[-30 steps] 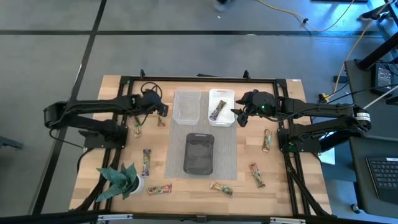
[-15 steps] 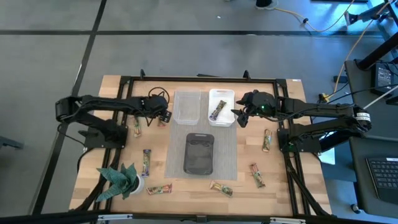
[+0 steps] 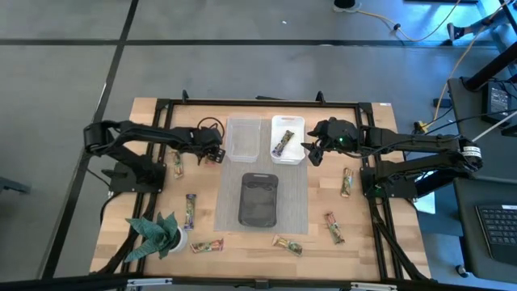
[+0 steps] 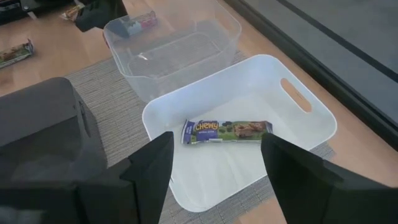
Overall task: Pick and place Granola Bars by type
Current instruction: Put the top left red granola bar into the transparent bin
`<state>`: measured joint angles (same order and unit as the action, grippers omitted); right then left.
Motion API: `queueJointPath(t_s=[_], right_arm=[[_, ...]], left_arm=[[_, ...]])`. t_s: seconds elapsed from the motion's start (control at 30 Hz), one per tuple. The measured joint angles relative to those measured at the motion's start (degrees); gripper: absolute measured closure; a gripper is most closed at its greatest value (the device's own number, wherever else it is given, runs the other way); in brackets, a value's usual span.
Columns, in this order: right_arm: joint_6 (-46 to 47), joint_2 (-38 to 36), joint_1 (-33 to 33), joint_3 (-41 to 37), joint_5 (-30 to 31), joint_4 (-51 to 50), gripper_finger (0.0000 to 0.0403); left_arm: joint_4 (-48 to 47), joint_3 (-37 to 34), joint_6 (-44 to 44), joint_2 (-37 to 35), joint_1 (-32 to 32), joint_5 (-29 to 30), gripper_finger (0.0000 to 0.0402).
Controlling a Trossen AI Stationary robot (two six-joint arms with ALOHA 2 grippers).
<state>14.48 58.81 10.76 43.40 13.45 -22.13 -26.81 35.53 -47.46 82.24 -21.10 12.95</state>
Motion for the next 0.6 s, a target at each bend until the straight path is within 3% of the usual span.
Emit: queueJointPath(t_s=[0.23,0.6], right_arm=[[0.0,0.0,0.0,0.0,0.0,0.0,0.0157],[0.0,0.0,0.0,0.0,0.0,0.0,0.0157]], left_arm=[[0.1,0.0,-0.4,1.0,0.0,0.0,0.0167],[0.0,0.0,-1.1,1.2,0.0,0.0,0.0226]])
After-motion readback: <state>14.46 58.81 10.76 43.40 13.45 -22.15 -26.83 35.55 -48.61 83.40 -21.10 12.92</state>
